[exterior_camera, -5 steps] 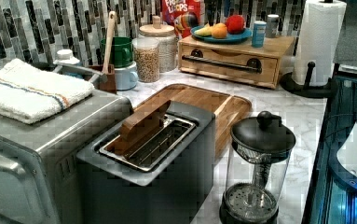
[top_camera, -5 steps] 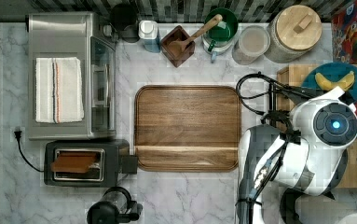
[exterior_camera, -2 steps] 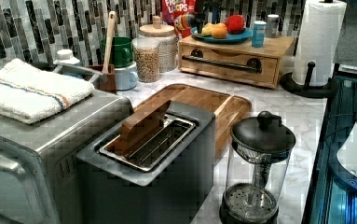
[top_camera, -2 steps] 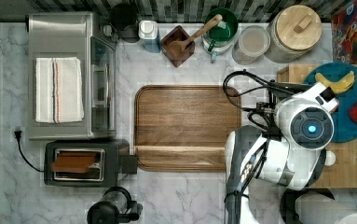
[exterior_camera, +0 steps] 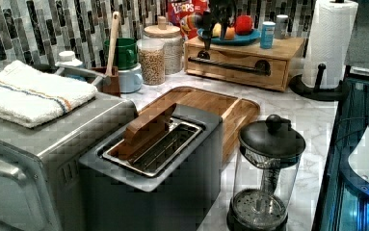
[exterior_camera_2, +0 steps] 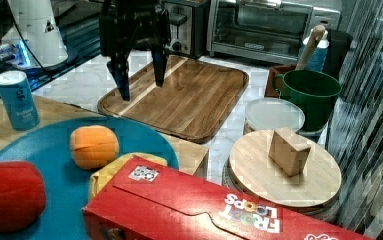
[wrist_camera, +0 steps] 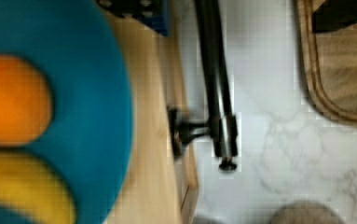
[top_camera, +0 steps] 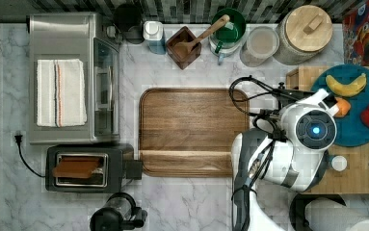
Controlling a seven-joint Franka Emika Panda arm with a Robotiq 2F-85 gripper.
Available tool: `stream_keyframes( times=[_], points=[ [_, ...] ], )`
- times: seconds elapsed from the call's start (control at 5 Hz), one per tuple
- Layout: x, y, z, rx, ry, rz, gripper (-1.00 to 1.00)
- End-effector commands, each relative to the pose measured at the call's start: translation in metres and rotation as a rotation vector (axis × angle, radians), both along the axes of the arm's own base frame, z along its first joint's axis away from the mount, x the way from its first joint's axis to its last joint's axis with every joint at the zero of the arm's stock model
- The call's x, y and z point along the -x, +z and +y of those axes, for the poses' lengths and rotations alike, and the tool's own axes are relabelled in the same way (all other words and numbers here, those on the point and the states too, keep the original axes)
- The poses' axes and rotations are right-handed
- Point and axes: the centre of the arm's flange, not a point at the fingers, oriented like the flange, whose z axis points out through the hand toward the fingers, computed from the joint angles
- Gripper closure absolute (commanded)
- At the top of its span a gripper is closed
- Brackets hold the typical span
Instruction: Open the drawer.
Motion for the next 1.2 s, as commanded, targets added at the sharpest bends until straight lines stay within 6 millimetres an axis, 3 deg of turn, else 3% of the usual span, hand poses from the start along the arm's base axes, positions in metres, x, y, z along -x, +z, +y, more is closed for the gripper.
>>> stream_keyframes(
  times=[0.2, 0.6, 0.8, 1.2],
  points=[
    [0.025, -0.064, 0.004, 0.005, -0.024, 0.034, -1.00],
    [0.022, -0.071, 0.008, 0.020, -0.004, 0.007, -1.00],
    [0.009, -0.063, 0.022, 0.017, -0.004, 0.021, -1.00],
    [-0.019, -0.078, 0.073, -0.021, -0.033, -0.027, -1.00]
  ],
)
